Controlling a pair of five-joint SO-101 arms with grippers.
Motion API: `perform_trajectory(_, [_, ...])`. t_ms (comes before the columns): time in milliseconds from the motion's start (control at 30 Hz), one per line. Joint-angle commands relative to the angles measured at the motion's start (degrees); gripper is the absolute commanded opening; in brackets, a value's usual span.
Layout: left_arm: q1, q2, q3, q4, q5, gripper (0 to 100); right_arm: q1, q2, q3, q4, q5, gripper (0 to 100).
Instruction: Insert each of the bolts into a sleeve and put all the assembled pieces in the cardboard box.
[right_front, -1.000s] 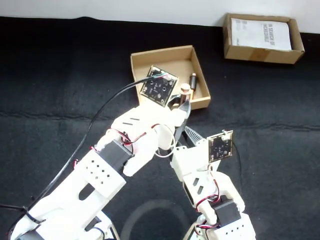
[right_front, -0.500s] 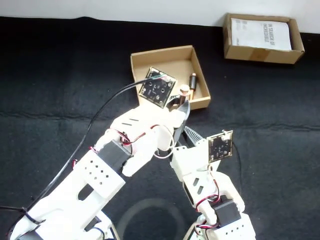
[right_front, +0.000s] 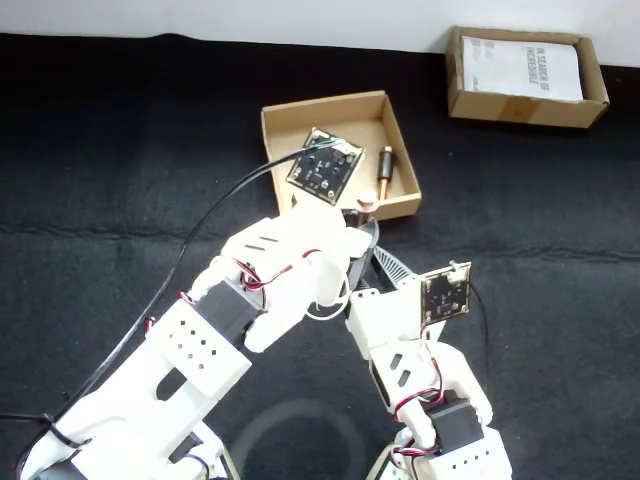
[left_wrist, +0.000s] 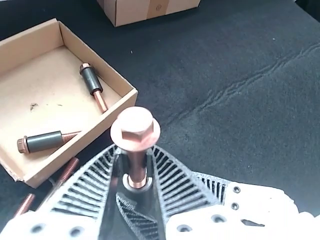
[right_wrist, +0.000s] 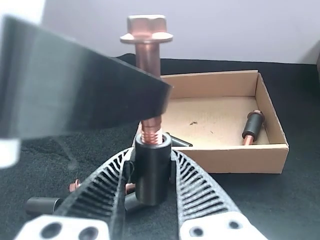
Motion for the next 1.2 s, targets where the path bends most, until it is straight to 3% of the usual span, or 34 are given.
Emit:
perform_trajectory(0, [2.07, -1.27, 1.1, -0.09, 0.09, 1, 1.19, -0.31, -1.01, -1.27, 0.44, 0.8])
perform_trajectory(167, [2.33, -1.01, 3.65, -0.26, 0.09, 4, 1.19, -0.31, -1.01, -1.27, 0.44, 0.8])
perform_trajectory(333, [1.98, -1.45, 5.93, 1.05, 0.09, 32, 1.19, -0.31, -1.01, -1.27, 0.44, 0.8])
perform_trajectory(433, [1.98, -1.45, 4.79, 6.07, 0.09, 40, 1.19, -0.31, -1.01, -1.27, 0.44, 0.7])
perform_trajectory(733, [1.98, -5.58, -5.32, 20.4, -0.09, 37, 4.18, -0.31, -0.92, -1.19, 0.44, 0.7])
perform_trajectory(967, [-2.15, -17.01, -6.55, 27.78, -6.95, 36, 7.69, -0.31, -1.45, -1.19, 0.44, 0.7])
perform_trajectory(1167, [-11.12, -28.26, 0.04, 27.69, -13.45, 10, 9.19, -0.31, 0.4, -0.84, 0.18, 0.7])
